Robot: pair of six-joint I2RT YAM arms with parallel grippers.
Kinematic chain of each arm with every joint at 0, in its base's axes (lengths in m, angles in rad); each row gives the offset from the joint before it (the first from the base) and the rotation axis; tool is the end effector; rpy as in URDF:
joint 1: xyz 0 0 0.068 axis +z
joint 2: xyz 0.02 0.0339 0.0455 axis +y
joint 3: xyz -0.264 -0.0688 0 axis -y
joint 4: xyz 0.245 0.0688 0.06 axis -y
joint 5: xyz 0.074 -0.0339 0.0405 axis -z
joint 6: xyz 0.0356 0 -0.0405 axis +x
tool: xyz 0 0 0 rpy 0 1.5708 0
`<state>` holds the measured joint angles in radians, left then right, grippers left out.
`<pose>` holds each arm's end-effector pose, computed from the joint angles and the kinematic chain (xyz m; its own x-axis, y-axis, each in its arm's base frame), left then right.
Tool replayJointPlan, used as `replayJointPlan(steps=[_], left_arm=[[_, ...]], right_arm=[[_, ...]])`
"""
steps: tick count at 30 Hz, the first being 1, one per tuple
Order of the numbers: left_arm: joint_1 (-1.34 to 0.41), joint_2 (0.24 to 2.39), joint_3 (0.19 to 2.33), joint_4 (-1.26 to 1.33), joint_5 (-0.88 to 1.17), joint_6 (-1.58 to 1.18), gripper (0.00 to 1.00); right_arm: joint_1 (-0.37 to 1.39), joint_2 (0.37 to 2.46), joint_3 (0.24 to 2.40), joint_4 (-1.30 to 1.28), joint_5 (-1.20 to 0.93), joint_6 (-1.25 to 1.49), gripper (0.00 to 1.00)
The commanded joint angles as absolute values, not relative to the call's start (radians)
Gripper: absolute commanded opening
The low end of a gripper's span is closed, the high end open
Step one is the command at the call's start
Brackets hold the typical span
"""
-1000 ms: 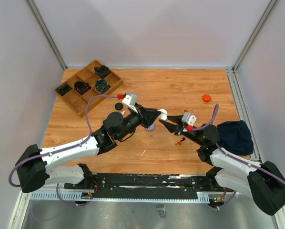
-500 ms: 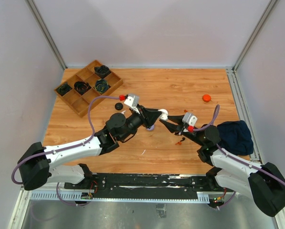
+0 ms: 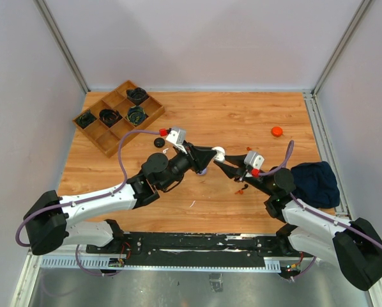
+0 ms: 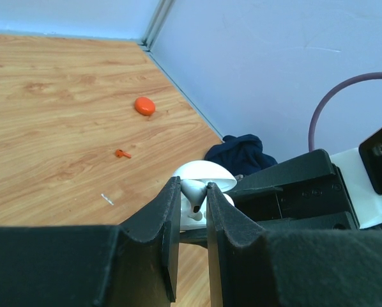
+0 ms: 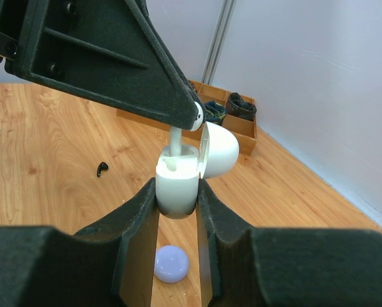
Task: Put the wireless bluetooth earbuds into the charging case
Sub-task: Place the earbud in the charging case.
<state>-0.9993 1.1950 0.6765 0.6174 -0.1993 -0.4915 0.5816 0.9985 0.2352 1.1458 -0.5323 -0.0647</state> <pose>0.1541 -0.2267 0.3005 -0.2917 -0.4016 -0.8681 0.6581 0.5743 -0.4869 0.1510 0.1209 0.2485 0.3673 0.1748 -0.9135 -0.8448 0.4736 -0.2490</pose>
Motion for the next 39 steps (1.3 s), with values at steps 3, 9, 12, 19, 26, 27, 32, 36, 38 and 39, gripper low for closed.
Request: replayJointPlan(steps=[3, 9, 12, 19, 26, 27, 32, 36, 38, 39], left_arm=[[-1.015, 1.177, 0.682, 0.581, -0.166, -0.514, 0.22], [-1.014, 1.173, 0.698, 0.554, -0.156, -0.520, 0.22], [-1.015, 1.184, 0.708, 0.537, -0.158, -0.518, 0.24], [-1.014, 1.190, 0.716, 0.502, -0.185, -0.528, 0.41], [-1.014, 1.154, 0.742, 0.419, -0.235, -0.517, 0.59], [-1.015, 1.145, 0.743, 0.407, -0.246, -0.516, 0.60], [-1.015, 1.094, 0.748, 0.312, -0.329, -0.507, 0.65], [-1.012, 1.067, 0.754, 0.222, -0.430, -0.488, 0.69], [-1.003, 1.070, 0.767, 0.167, -0.469, -0.482, 0.70], [-0.994, 1.075, 0.773, 0.143, -0.476, -0.482, 0.70]], right_arm=[[0.578, 0.979, 0.226, 1.204, -0.531, -0.080, 0.01], [0.578, 0.978, 0.226, 1.205, -0.531, -0.080, 0.01], [0.577, 0.980, 0.226, 1.205, -0.534, -0.080, 0.01], [0.578, 0.978, 0.224, 1.208, -0.531, -0.080, 0.01], [0.578, 0.982, 0.217, 1.207, -0.520, -0.087, 0.01], [0.578, 0.982, 0.215, 1.207, -0.517, -0.089, 0.01], [0.577, 0.979, 0.206, 1.206, -0.504, -0.098, 0.01], [0.578, 0.979, 0.200, 1.198, -0.490, -0.108, 0.01], [0.578, 0.977, 0.196, 1.196, -0.479, -0.111, 0.01], [0.578, 0.976, 0.194, 1.194, -0.472, -0.112, 0.01]])
